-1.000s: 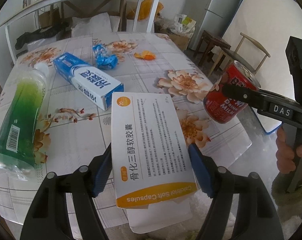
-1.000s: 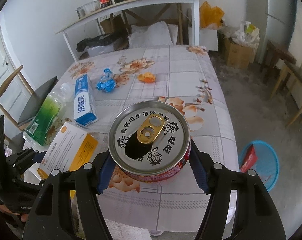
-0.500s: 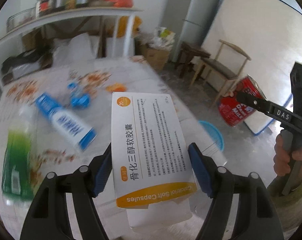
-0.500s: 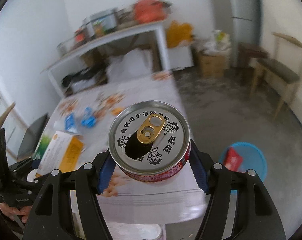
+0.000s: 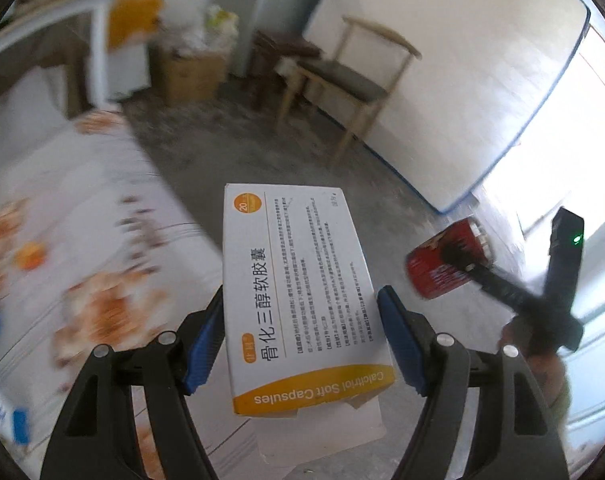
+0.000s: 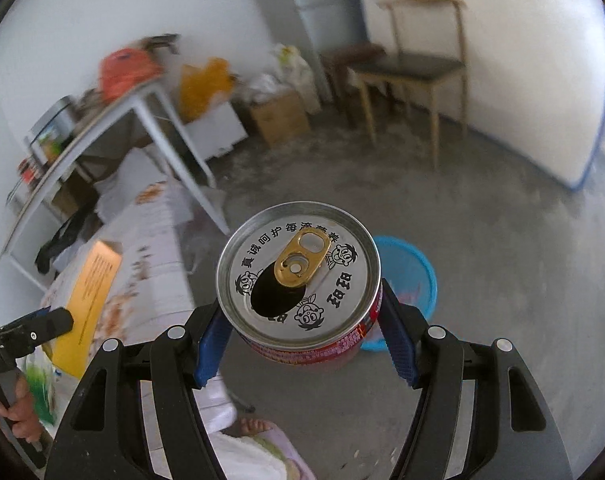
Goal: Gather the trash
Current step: 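Open both grippers over the blue wastebasket, dropping the box and can, then move both tools back over the table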
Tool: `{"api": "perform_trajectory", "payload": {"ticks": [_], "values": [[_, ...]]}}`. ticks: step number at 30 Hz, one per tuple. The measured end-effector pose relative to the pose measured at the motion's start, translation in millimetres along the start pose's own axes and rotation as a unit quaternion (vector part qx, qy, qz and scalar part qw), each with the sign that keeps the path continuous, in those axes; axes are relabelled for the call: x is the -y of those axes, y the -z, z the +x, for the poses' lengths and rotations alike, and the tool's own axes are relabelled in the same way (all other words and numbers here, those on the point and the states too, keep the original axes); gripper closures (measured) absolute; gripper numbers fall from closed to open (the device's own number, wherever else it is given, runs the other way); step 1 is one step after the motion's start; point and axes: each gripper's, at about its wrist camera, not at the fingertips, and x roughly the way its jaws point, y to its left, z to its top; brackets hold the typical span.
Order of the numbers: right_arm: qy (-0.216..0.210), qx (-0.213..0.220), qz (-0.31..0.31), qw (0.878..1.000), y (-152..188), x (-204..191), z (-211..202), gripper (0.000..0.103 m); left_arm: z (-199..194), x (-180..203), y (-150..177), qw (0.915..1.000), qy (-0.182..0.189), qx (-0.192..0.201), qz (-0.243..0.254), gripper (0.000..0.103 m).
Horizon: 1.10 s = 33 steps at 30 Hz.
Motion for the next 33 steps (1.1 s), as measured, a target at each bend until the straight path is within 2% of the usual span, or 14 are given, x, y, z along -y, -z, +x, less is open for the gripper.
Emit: {"api": "perform_trajectory", "payload": {"ticks": [4,6,9,11,14,18,23,33], "values": [[-0.008,-0.040,0.049,0.998,-4.4,30.4,37.9,0.039,60.1,18.8,-26.9,0.9988,0.015,-0.047,0.004,0.031],[-0.015,-0.051,0.080,0.995,-14.0,46.2,57.6,0.039,88.8,27.5,-41.1,0.9982,0.013,-0.058,0.002,0.030],[-0.017,-0.061,0.093,0.994,-33.2,60.7,89.6,0.037,119.6,37.6,-63.6,0.9980,0.032,-0.055,-0.003,0.023],[-0.022,-0.075,0.111,0.991,-41.9,72.8,117.0,0.031,142.9,43.3,-81.1,0.9980,0.034,-0.051,-0.016,0.013],[-0.017,-0.080,0.131,0.988,-42.2,85.5,132.0,0.030,156.3,44.7,-86.7,0.9976,0.036,-0.048,-0.035,0.012],[-0.021,-0.075,0.143,0.987,-29.0,93.8,126.3,0.030,147.5,42.6,-76.3,0.9968,0.050,-0.051,-0.036,0.012],[-0.014,-0.079,0.131,0.988,-14.6,95.7,114.4,0.030,122.1,37.6,-60.8,0.9978,0.048,-0.040,-0.024,0.012],[-0.030,-0.060,0.120,0.991,-3.8,84.5,76.5,0.029,54.1,23.4,-40.0,0.9991,0.032,0.012,-0.023,0.012]]}}
